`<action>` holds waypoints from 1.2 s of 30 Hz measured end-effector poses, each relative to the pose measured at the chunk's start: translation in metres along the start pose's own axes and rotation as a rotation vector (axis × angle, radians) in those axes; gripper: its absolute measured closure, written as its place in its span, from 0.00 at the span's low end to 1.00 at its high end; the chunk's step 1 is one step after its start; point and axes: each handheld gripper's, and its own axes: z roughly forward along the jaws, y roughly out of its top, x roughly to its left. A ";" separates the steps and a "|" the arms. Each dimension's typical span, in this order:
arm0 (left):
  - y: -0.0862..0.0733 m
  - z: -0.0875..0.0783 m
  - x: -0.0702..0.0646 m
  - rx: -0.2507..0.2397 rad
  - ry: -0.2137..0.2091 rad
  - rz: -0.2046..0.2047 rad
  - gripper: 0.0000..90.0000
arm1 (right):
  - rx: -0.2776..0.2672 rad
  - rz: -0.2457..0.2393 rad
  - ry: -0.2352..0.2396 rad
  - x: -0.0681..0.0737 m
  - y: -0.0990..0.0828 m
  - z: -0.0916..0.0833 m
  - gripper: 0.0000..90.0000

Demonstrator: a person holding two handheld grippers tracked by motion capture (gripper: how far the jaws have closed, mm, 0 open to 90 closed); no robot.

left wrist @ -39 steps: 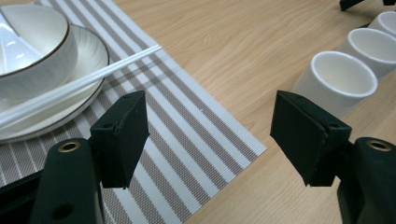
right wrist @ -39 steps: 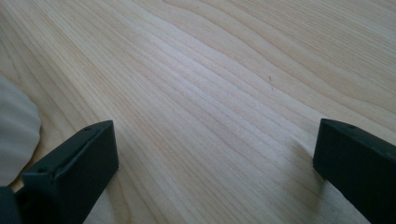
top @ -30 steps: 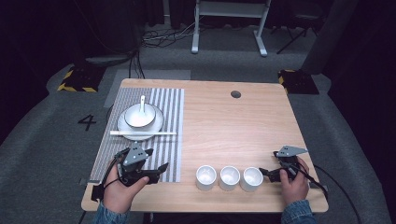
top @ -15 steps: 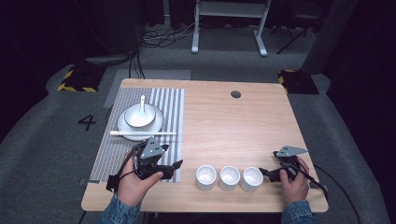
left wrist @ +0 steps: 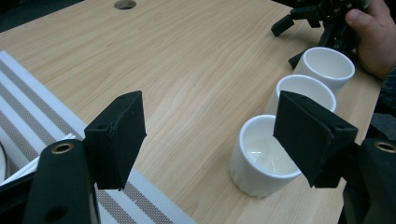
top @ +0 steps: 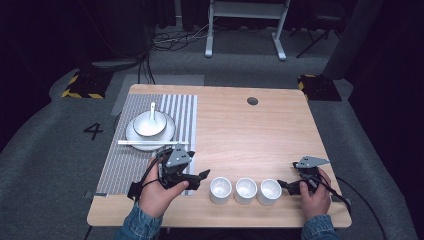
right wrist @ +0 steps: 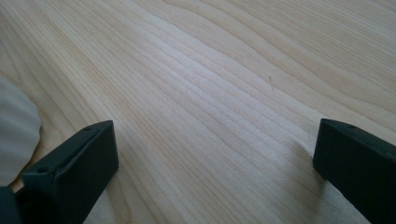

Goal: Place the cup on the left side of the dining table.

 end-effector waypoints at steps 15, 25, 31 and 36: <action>0.011 0.029 -0.024 -0.015 -0.009 0.000 0.21 | 0.000 -0.001 0.000 0.000 0.000 0.000 0.00; 0.000 0.054 -0.034 0.008 -0.062 -0.012 0.18 | -0.001 -0.001 0.001 0.000 0.000 0.000 0.00; -0.012 0.069 -0.035 0.033 -0.079 -0.028 0.18 | 0.000 -0.001 0.000 0.000 0.000 0.000 0.00; -0.019 0.076 -0.035 0.057 -0.096 -0.032 0.18 | 0.000 -0.001 0.000 0.000 0.000 0.000 0.00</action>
